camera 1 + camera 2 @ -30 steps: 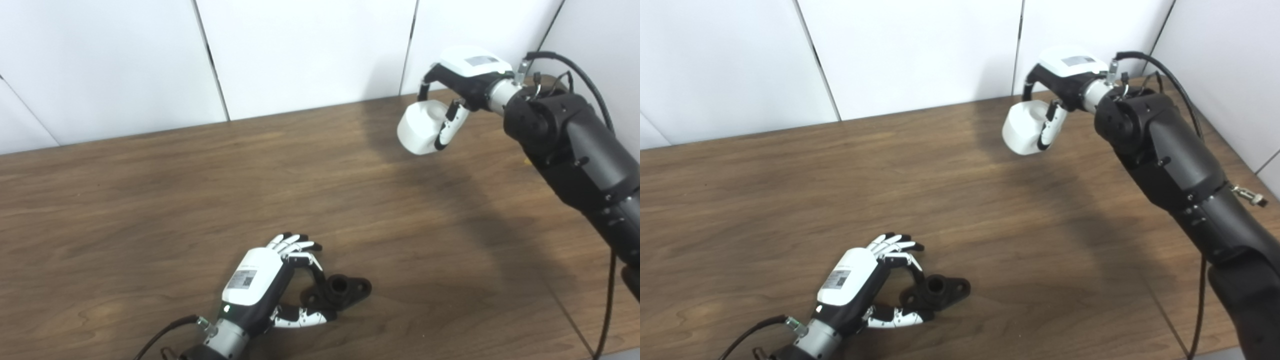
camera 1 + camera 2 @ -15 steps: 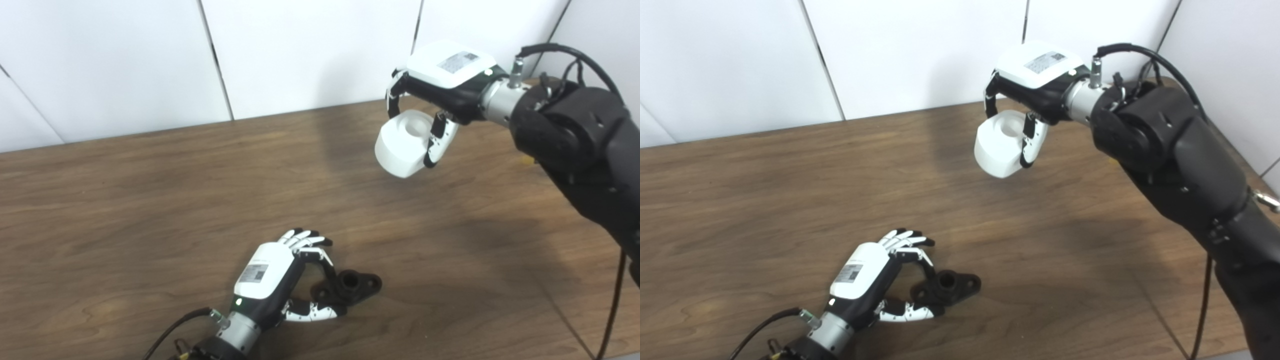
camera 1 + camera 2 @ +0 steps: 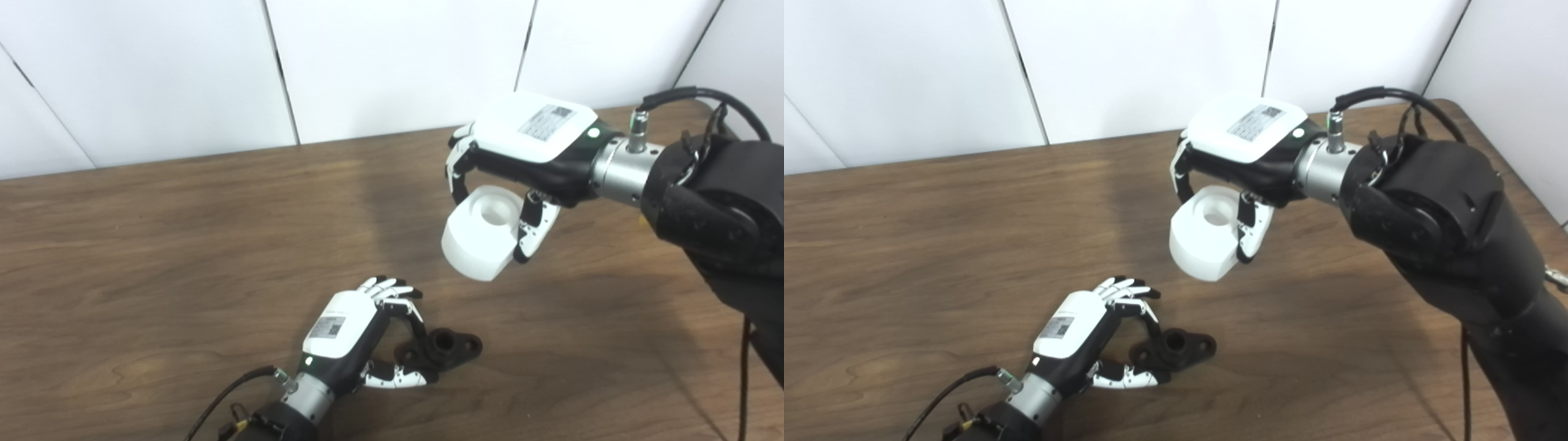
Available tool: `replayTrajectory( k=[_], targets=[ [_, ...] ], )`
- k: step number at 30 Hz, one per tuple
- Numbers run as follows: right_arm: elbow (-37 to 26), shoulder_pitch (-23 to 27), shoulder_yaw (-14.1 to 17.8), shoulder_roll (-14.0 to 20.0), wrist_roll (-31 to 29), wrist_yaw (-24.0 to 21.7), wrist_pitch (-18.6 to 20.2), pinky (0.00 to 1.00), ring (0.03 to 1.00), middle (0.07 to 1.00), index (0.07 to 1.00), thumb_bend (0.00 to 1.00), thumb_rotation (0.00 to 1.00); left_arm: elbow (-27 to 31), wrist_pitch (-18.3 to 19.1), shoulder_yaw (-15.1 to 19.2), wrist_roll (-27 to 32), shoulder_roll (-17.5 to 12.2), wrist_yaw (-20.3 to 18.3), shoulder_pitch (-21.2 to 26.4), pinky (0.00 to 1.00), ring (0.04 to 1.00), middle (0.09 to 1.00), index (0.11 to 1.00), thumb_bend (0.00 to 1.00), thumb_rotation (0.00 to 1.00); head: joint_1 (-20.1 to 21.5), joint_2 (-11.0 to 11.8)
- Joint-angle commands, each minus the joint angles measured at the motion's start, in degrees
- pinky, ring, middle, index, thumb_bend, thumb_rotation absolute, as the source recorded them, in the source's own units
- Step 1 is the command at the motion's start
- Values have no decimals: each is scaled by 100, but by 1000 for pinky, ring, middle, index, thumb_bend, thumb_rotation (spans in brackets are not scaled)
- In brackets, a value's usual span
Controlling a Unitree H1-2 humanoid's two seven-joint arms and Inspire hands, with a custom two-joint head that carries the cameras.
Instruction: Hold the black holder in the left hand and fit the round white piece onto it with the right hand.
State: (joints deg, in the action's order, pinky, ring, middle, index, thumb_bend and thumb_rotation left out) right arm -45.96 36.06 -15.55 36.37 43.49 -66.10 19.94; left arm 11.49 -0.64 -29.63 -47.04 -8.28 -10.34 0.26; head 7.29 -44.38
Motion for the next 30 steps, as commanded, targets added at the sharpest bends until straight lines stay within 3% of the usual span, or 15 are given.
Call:
replayTrajectory(
  k=[1,5,19,30],
  targets=[
    [-214,89,79,-3,42,-60,72,766,879,765,482,525,135,-80,74,-61,-41,14,-185,38,930,895,819,486,518,48,4,-16],
    [-241,-56,51,-115,-119,-115,157,782,884,771,482,525,134,-65,115,-69,-50,19,-218,62,930,896,818,486,518,49,-4,-44],
    [-127,-480,-341,-436,141,-32,-129,808,894,777,483,526,138,-134,99,-43,-55,54,-227,140,928,895,821,486,518,49,61,-148],
    [-112,-645,-385,-601,299,-62,-64,849,907,794,483,525,138,-129,119,-38,-60,56,-254,162,929,895,822,486,518,50,55,-166]
  ],
)
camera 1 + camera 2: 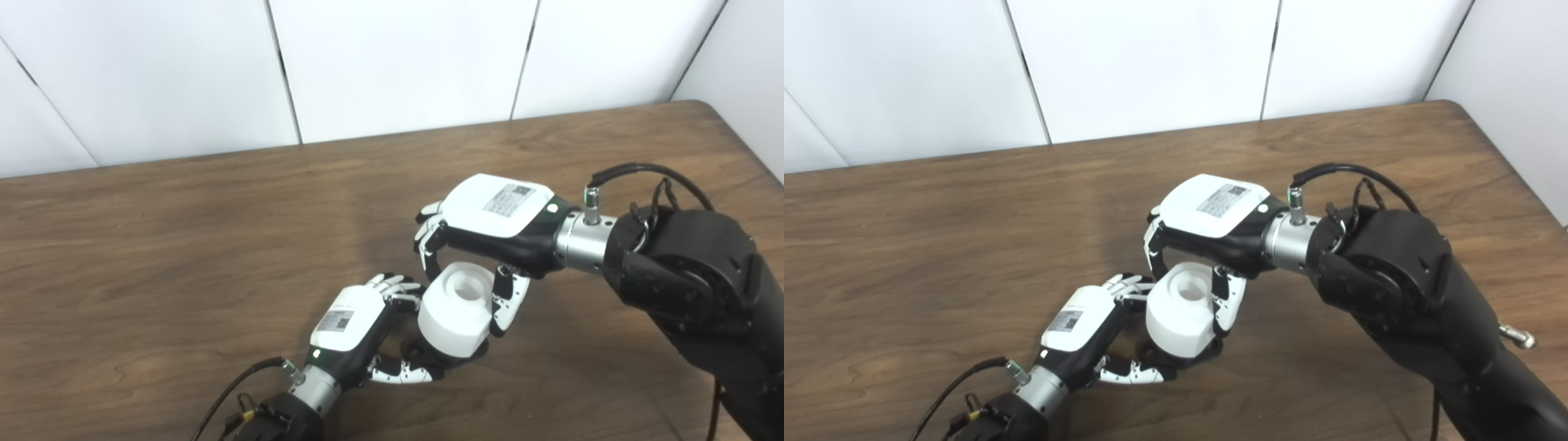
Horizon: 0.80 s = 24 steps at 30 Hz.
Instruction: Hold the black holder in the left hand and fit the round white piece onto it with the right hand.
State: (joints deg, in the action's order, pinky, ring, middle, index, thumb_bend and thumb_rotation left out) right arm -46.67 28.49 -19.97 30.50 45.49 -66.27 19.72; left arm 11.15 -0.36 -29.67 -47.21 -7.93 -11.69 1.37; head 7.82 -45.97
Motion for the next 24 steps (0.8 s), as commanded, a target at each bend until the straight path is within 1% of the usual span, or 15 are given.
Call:
replayTrajectory(
  k=[1,4,10,12,24],
  targets=[
    [-41,98,45,-29,123,-45,-48,851,908,798,483,525,138,-95,87,-31,-35,23,-116,49,929,894,821,486,518,49,2,-8],
    [-37,32,23,-83,156,-5,-69,849,912,798,483,525,136,-86,100,-27,-33,25,-135,55,930,896,822,486,518,49,6,-43],
    [12,-87,-7,-142,271,109,-313,828,903,790,483,525,137,-87,83,-25,-30,25,-120,55,929,895,821,486,518,49,6,-43],
    [25,-122,-6,-168,335,107,-389,824,901,790,483,525,137,-71,101,-25,-46,31,-128,54,928,894,821,486,518,49,27,-80],
    [92,-346,-19,-306,622,164,-859,805,875,778,482,526,137,-57,88,-18,-40,42,-130,58,924,892,819,486,519,48,36,-110]
  ],
)
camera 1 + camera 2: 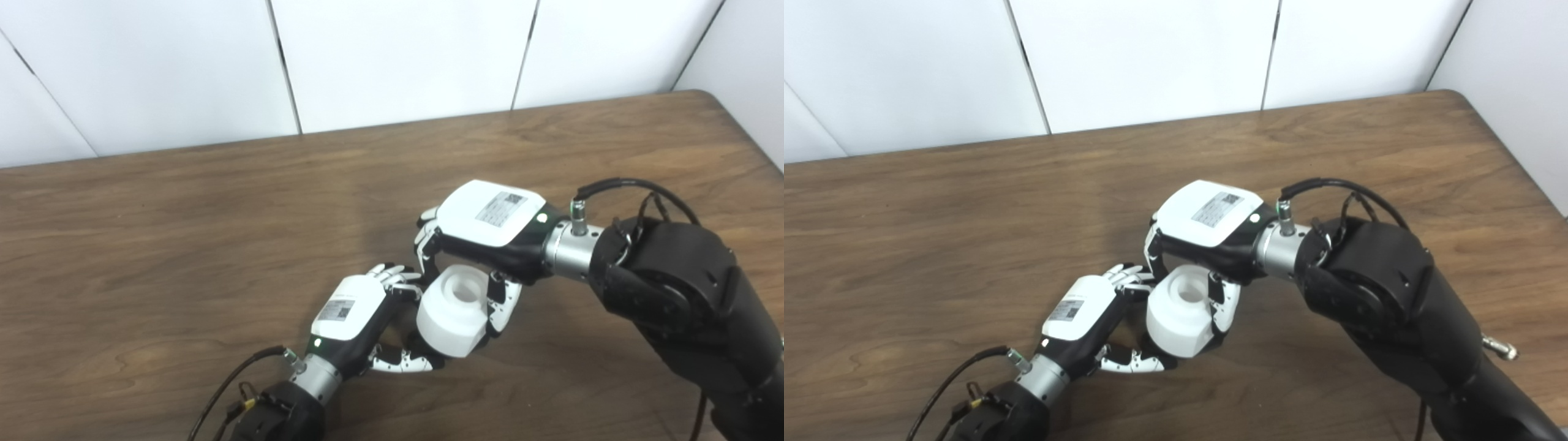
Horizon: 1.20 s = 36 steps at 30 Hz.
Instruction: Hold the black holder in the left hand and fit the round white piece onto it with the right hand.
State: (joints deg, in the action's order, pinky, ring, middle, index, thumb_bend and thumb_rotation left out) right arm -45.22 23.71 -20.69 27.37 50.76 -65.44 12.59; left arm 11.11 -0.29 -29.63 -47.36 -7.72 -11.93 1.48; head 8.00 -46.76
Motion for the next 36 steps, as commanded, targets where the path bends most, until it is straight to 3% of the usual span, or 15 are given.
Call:
replayTrajectory(
  k=[1,22,36],
  targets=[
    [-51,123,57,-15,125,56,-169,806,875,781,481,526,137,-52,85,-22,-23,21,-112,49,924,892,819,486,519,49,19,-31],
    [3,10,153,-141,116,68,-387,813,879,776,483,526,138,-49,126,-29,-57,50,-140,76,923,892,818,486,519,49,11,-65],
    [-63,55,85,-335,279,-183,-427,838,886,782,481,526,139,-54,120,-28,-35,43,-153,107,928,892,816,486,519,49,40,-117]
  ],
)
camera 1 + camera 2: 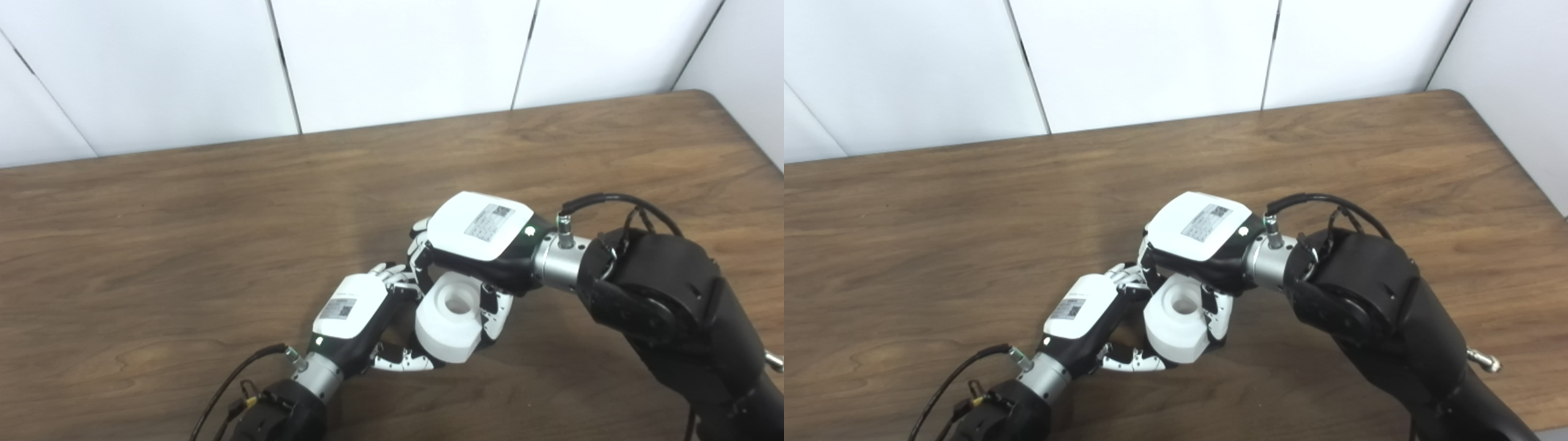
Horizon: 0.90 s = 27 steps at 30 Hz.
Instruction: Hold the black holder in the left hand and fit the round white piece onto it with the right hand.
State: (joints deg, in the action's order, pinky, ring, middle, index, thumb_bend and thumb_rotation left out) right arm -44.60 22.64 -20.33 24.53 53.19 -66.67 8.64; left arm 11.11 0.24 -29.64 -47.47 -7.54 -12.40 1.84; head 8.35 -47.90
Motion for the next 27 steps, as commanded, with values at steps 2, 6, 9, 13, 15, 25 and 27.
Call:
replayTrajectory(
  k=[2,6,9,13,15,25,27],
  targets=[
    [-133,138,50,-85,54,-72,-39,838,883,779,481,526,138,-43,75,-32,-40,26,-112,74,927,891,816,486,518,49,5,-3],
    [-135,75,37,-120,62,-47,-73,832,873,779,481,526,137,-31,77,-30,-42,31,-101,71,923,890,816,486,519,49,32,-25],
    [-122,15,6,-131,116,-39,-119,834,872,780,481,526,137,-39,73,-26,-25,28,-102,73,926,891,816,486,518,49,32,-25],
    [-82,-97,-16,-146,213,20,-178,837,870,780,481,526,137,-5,98,-24,-33,22,-131,71,928,892,816,486,518,49,60,-35],
    [-65,-152,-2,-148,227,48,-197,833,868,780,481,526,137,-18,84,-22,-26,21,-117,73,927,891,816,486,518,49,60,-35],
    [-17,-230,24,-192,243,34,-196,833,875,784,481,525,137,30,150,-14,-13,13,-203,92,930,895,820,486,518,50,100,-73],
    [-3,-228,23,-186,248,54,-229,828,873,784,481,525,137,34,149,-14,-21,13,-204,97,930,895,820,486,518,50,100,-73]
  ],
)
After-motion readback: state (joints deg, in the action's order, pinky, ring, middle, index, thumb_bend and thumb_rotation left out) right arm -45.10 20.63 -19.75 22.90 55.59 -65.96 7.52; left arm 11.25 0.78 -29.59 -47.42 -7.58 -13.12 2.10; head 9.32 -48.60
